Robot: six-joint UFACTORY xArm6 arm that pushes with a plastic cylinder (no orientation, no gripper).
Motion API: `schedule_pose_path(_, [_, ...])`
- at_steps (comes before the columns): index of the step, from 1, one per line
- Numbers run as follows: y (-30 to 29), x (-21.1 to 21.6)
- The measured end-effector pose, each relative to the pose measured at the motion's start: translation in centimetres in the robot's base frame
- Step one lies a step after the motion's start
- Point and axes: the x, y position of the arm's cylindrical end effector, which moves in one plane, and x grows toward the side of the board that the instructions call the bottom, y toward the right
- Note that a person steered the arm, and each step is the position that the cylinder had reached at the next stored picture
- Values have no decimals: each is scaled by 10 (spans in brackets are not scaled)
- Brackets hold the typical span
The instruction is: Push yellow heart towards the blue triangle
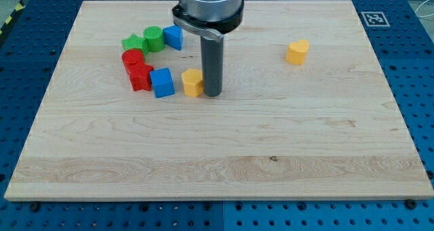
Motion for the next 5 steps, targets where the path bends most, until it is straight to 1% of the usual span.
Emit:
schedule_pose_path(1, [-11, 0])
schedule_pose_path(2, [7, -5])
schedule_pose_path(3, [43, -39])
schedule_pose_path(4, [98, -49])
schedule_pose_path(5, [155, -49])
